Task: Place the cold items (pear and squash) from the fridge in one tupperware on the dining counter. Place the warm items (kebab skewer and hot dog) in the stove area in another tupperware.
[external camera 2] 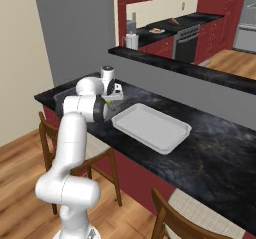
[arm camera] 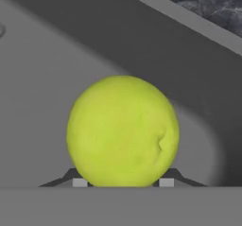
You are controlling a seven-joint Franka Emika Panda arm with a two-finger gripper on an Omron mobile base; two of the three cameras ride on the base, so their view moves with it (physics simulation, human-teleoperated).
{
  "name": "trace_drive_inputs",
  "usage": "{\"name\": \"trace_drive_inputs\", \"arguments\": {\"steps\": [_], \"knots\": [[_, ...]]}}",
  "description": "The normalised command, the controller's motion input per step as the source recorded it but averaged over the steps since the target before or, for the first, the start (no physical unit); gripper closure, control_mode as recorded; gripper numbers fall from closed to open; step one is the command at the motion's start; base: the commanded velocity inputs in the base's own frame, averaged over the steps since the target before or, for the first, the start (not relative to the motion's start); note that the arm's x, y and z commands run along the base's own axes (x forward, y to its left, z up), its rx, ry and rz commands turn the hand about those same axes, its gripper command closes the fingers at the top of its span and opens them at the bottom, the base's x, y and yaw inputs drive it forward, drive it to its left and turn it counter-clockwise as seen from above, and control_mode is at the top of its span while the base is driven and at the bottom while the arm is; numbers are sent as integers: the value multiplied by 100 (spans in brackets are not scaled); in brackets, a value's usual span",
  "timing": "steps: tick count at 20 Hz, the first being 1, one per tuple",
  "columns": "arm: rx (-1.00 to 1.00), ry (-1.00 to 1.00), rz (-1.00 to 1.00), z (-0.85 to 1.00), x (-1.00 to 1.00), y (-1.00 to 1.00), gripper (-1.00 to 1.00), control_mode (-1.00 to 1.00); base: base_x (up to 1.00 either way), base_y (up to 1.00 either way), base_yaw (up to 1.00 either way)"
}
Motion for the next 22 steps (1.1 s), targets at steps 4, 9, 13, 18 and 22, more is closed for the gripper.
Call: {"name": "trace_drive_inputs", "arguments": {"steps": [4, 9, 13, 18, 22], "knots": [[0, 0, 0, -24, 2, 0, -100, -100, 0, 0, 0], [0, 0, 0, -7, -10, 0, -100, -100, 0, 0, 0], [6, -17, 0, 27, -83, 0, -100, -100, 0, 0, 0], [12, -36, -1, 58, -100, -2, -100, -100, 0, 0, 0], [11, -36, -17, 27, -100, -13, -100, -100, 0, 0, 0]]}}
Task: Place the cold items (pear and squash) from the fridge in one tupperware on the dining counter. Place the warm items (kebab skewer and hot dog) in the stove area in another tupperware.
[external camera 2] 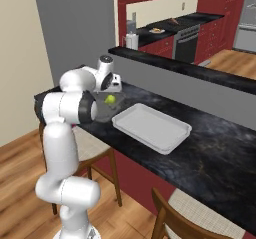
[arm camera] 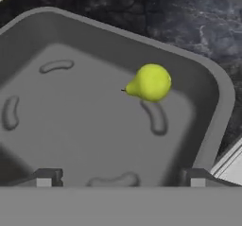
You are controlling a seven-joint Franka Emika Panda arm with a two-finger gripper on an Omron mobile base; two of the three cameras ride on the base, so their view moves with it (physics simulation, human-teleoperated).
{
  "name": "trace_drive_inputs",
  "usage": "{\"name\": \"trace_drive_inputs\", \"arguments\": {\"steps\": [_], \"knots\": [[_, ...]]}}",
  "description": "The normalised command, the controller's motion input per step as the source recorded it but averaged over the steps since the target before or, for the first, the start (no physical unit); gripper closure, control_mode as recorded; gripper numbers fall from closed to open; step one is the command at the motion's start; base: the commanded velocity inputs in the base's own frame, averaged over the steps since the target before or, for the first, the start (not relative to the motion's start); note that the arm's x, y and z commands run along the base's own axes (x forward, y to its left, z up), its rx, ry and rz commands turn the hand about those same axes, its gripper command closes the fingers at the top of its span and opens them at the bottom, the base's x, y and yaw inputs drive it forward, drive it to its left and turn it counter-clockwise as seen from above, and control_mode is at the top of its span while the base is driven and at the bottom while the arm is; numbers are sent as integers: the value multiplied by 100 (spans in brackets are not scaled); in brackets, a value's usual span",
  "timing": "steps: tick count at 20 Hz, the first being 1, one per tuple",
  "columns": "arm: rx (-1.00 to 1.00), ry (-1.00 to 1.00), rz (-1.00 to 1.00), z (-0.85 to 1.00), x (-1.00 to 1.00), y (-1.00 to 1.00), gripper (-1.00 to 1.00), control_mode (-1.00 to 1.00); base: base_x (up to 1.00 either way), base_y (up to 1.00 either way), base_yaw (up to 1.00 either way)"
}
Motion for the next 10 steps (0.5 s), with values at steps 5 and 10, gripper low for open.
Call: {"name": "trace_drive_inputs", "arguments": {"steps": [5, 10], "knots": [[0, -31, -17, -5, -100, -12, -100, -100, 0, 0, 0], [1, -27, -10, 0, -100, 0, -100, -100, 0, 0, 0]]}}
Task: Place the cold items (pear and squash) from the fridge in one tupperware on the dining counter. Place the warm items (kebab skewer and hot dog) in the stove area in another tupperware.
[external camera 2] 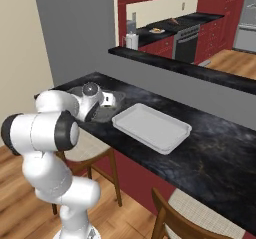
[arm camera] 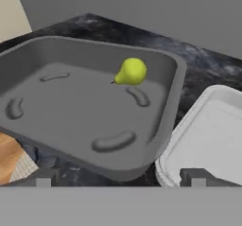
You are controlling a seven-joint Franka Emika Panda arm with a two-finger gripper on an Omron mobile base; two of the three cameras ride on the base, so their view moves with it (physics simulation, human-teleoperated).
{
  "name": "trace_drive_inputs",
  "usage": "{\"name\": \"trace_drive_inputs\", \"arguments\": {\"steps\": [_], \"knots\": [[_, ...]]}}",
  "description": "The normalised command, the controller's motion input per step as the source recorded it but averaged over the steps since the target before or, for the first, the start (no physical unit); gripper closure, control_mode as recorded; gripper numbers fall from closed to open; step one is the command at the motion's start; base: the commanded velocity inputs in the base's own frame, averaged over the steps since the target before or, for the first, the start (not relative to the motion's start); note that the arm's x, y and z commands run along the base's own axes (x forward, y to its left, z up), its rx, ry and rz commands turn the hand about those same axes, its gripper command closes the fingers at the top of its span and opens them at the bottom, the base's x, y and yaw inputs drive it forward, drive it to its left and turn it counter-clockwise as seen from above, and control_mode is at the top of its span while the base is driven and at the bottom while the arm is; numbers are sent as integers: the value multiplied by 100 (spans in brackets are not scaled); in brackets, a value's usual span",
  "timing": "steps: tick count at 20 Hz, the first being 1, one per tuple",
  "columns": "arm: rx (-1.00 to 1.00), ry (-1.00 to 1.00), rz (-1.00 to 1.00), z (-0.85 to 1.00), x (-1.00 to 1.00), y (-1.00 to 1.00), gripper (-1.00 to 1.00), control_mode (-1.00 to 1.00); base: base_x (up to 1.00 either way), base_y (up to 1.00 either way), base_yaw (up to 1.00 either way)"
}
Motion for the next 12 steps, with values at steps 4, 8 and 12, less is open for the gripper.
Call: {"name": "trace_drive_inputs", "arguments": {"steps": [4, 8, 12], "knots": [[0, -21, -7, 0, -100, 0, -100, -100, 0, 0, 0], [-4, 2, 0, 43, -100, -5, -100, -100, 0, 0, 0], [-4, 23, 0, 90, -100, -8, -100, -100, 0, 0, 0]]}}
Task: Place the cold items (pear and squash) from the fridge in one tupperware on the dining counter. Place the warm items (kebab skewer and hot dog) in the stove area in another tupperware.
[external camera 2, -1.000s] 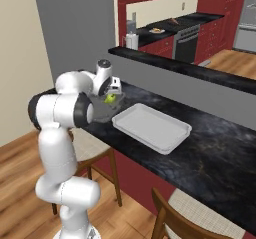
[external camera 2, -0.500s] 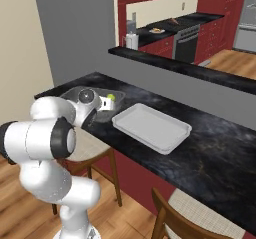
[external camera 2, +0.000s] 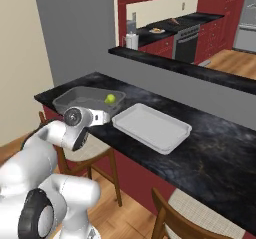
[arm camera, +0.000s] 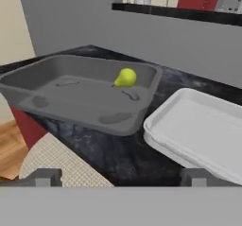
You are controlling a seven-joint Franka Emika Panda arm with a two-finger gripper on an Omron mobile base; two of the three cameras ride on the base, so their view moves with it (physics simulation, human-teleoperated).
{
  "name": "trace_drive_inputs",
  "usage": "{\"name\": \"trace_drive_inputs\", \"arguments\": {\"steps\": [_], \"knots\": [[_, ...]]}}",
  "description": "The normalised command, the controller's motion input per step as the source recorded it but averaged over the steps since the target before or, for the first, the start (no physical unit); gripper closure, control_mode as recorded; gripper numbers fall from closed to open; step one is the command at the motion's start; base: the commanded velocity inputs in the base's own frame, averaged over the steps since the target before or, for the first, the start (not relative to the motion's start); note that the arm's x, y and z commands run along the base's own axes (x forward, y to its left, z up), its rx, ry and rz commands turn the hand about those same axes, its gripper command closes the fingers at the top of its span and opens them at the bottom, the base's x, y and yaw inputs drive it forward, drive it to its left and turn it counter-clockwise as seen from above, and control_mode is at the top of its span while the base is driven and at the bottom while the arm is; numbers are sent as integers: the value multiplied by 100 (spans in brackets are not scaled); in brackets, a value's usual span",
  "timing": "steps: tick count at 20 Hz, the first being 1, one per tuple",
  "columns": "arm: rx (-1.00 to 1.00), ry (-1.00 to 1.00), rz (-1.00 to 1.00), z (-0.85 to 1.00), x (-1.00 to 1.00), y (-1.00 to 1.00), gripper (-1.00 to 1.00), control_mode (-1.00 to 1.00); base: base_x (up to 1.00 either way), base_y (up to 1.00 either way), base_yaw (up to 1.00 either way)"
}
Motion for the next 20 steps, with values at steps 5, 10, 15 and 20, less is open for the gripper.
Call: {"name": "trace_drive_inputs", "arguments": {"steps": [5, 10, 15, 20], "knots": [[-13, 45, 0, 93, -100, -21, -100, -100, 0, 0, 0], [-18, 37, 0, -8, -100, -15, -100, -100, 0, 0, 0], [0, 0, 0, -67, -90, -39, -100, -100, 0, 0, 0], [-4, 0, 0, -30, -31, 0, -100, -100, 0, 0, 0]]}}
